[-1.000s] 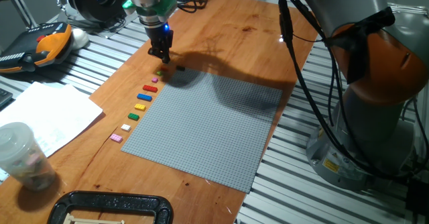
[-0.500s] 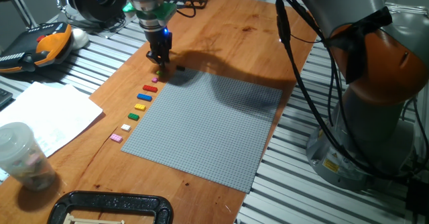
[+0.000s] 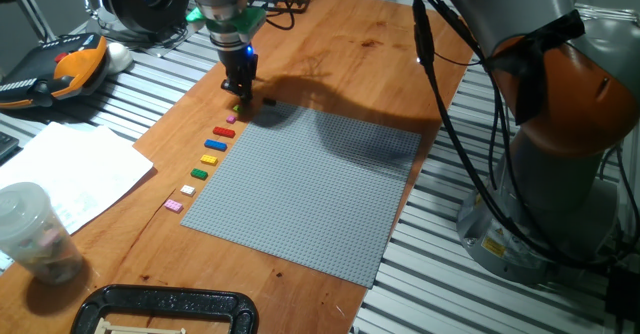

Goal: Build with small Lego blocks

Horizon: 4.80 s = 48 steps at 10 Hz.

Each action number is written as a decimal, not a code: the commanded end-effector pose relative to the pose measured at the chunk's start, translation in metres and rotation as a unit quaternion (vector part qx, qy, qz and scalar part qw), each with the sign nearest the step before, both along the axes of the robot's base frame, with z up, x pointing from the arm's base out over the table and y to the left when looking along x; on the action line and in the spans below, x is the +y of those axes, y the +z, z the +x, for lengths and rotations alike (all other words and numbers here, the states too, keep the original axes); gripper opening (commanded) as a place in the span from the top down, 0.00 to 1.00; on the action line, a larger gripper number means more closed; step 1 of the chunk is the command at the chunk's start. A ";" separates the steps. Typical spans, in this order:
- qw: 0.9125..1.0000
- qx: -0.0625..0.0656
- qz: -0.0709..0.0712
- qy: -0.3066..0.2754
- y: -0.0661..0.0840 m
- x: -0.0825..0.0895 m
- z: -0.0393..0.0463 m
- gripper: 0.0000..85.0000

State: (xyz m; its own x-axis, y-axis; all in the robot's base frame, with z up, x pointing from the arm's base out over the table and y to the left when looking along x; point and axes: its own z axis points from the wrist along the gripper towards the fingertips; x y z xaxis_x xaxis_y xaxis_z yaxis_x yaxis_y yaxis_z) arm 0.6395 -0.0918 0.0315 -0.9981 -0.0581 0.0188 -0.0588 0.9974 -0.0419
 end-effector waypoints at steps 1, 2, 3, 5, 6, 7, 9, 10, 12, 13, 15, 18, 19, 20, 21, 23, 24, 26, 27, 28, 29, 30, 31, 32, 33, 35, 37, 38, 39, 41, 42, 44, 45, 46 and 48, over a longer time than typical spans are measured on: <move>1.000 0.000 0.000 0.000 0.000 0.000 -0.0001 0.80; 1.000 0.000 0.000 0.000 0.000 0.000 -0.0003 0.80; 1.000 0.000 -0.001 0.002 0.000 0.000 -0.0011 0.80; 1.000 0.003 -0.001 0.004 0.002 0.000 -0.0029 0.80; 1.000 0.004 -0.001 0.005 0.003 0.000 -0.0039 1.00; 1.000 0.007 0.001 0.005 0.005 0.000 -0.0053 1.00; 1.000 0.009 0.003 0.003 0.009 0.001 -0.0085 1.00; 1.000 0.009 0.003 0.003 0.010 0.002 -0.0103 1.00; 1.000 0.012 0.002 0.000 0.016 0.002 -0.0183 1.00; 1.000 0.015 0.001 0.000 0.019 0.002 -0.0220 1.00; 1.000 0.015 0.001 -0.001 0.021 0.003 -0.0295 1.00; 1.000 0.008 0.002 0.002 0.016 0.002 -0.0401 1.00; 1.000 0.005 0.002 0.004 0.013 0.001 -0.0422 1.00; 1.000 0.004 0.002 0.004 0.012 0.001 -0.0438 1.00; 1.000 0.003 0.002 0.003 0.011 0.001 -0.0450 1.00; 1.000 0.002 0.002 0.004 0.009 -0.002 -0.0467 1.00; 1.000 0.002 0.003 0.005 0.008 -0.004 -0.0475 1.00; 1.000 0.000 0.006 0.006 0.003 -0.006 -0.0497 1.00; 1.000 0.002 0.012 0.002 0.002 -0.006 -0.0509 1.00; 1.000 0.005 0.012 0.000 0.002 -0.006 -0.0516 1.00; 1.000 0.007 0.012 -0.002 0.002 -0.006 -0.0516 1.00; 1.000 0.007 0.012 -0.003 0.003 -0.005 -0.0513 1.00; 1.000 0.007 0.012 -0.005 0.004 -0.004 -0.0510 1.00; 1.000 0.006 0.016 -0.006 0.004 -0.004 -0.0509 1.00; 1.000 0.005 0.018 -0.009 0.006 -0.004 -0.0504 1.00; 1.000 0.010 0.006 -0.011 0.015 0.002 -0.0472 1.00; 1.000 0.008 -0.002 -0.013 0.015 0.002 -0.0472 1.00; 1.000 0.002 -0.007 -0.015 0.015 0.002 -0.0472 1.00; 1.000 -0.003 -0.010 -0.017 0.015 0.002 -0.0472 1.00; 1.000 -0.005 -0.019 -0.011 0.015 0.002 -0.0472 1.00; 1.000 -0.010 -0.026 -0.013 0.015 0.002 -0.0472 1.00; 1.000 -0.008 -0.019 -0.013 0.016 0.001 -0.0483 1.00; 1.000 -0.007 -0.019 -0.013 0.018 -0.001 -0.0518 1.00; 1.000 -0.007 -0.019 -0.012 0.020 0.000 -0.0537 1.00; 1.000 -0.001 -0.011 -0.016 0.018 0.001 -0.0584 1.00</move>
State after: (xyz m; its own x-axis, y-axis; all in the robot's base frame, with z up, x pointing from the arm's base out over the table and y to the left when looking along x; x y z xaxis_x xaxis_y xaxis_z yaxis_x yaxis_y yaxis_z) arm 0.5811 -0.0909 0.0491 -0.9995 -0.0254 0.0173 -0.0264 0.9976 -0.0645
